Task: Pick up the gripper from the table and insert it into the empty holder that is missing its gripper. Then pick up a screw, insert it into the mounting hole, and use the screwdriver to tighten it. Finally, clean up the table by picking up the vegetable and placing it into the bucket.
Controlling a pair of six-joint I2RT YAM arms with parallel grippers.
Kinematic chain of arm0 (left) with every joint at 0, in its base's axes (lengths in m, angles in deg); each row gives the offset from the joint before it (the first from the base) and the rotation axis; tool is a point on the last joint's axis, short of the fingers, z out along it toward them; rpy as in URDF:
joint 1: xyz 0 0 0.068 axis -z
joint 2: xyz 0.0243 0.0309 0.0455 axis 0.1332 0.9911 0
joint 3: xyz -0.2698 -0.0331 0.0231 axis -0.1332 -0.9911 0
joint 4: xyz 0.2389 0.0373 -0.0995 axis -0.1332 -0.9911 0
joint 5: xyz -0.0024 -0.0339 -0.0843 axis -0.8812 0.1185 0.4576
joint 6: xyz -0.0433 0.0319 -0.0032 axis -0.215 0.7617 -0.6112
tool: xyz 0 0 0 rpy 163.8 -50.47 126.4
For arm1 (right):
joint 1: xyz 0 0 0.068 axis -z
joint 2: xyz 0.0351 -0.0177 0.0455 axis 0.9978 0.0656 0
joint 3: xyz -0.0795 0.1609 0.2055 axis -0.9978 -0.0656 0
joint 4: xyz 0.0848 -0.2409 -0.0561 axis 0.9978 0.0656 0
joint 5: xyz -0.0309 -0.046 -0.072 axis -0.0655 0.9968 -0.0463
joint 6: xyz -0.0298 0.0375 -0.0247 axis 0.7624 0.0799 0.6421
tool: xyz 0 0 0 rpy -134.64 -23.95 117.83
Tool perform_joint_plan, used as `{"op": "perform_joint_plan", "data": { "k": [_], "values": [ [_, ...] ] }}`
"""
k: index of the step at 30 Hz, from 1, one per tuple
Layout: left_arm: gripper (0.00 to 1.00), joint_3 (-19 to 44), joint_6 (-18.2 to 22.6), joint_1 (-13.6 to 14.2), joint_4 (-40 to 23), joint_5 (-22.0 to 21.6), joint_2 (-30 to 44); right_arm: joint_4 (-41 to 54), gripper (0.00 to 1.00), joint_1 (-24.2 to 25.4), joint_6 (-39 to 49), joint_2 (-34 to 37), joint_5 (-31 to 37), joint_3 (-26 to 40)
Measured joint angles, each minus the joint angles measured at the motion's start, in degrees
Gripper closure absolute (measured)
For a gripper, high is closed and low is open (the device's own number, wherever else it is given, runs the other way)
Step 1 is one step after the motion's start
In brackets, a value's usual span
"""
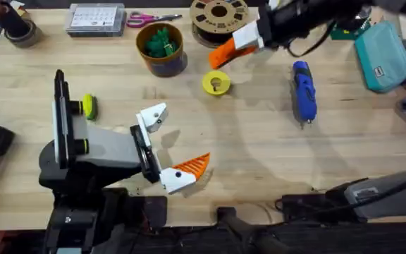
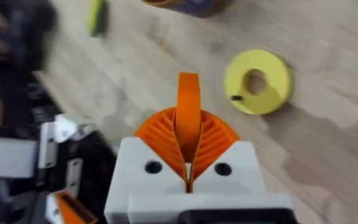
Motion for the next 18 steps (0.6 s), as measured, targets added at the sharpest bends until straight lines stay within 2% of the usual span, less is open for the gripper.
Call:
{"op": "perform_joint_plan", "data": {
  "k": [4,10,14,18],
  "values": [
    [0.015,0.0,0.0,0.0,0.0,0.0,0.0,-9.1,0.992,1.6,-2.9,-0.2,-13.2,-7.7],
    [0.015,0.0,0.0,0.0,0.0,0.0,0.0,-22.2,0.992,2.6,-7.4,-0.4,-29.1,-17.7],
    [0.016,0.0,0.0,0.0,0.0,0.0,0.0,-37.4,0.992,2.6,-13.2,-0.5,-38.0,-24.4],
    [0.015,0.0,0.0,0.0,0.0,0.0,0.0,-57.8,0.992,2.6,-23.8,-0.6,-43.0,-30.8]
  ]
}}
